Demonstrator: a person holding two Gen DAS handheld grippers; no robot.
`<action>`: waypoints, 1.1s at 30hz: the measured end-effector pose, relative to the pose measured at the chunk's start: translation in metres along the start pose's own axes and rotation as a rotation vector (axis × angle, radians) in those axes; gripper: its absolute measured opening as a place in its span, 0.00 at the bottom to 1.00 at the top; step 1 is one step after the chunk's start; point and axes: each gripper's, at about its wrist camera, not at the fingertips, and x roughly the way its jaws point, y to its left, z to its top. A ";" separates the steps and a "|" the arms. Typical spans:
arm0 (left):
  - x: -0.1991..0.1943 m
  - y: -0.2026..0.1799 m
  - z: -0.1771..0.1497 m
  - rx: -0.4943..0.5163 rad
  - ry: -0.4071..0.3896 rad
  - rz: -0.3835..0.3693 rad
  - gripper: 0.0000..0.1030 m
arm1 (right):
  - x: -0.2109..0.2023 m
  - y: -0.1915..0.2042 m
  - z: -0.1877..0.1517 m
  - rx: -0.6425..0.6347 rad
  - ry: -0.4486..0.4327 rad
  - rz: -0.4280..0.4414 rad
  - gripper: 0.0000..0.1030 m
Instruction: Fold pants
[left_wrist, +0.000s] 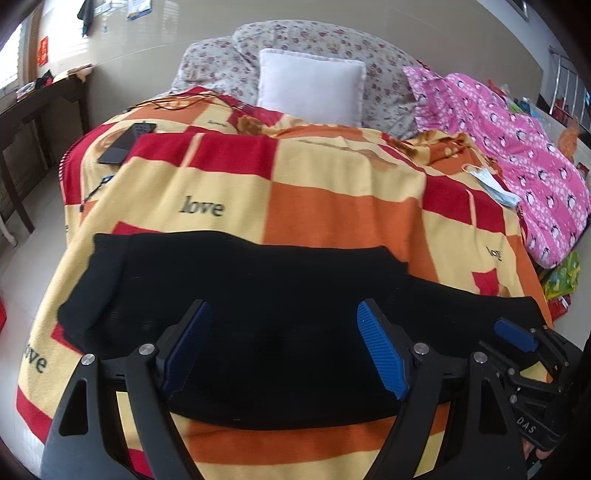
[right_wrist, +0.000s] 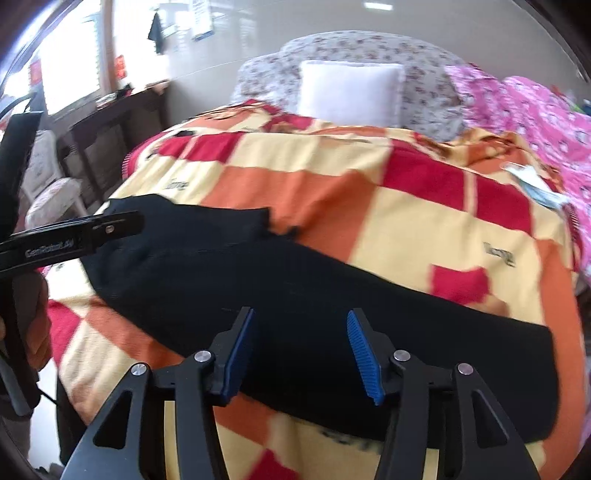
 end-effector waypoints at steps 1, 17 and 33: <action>0.001 -0.005 0.000 0.006 0.004 -0.007 0.79 | -0.002 -0.005 -0.001 0.008 0.000 -0.027 0.53; 0.014 -0.048 0.003 0.059 0.020 -0.077 0.79 | -0.038 -0.064 -0.022 -0.085 0.027 -0.451 0.61; 0.019 -0.039 0.003 0.037 0.035 -0.061 0.79 | -0.031 -0.095 -0.028 0.122 0.087 -0.282 0.63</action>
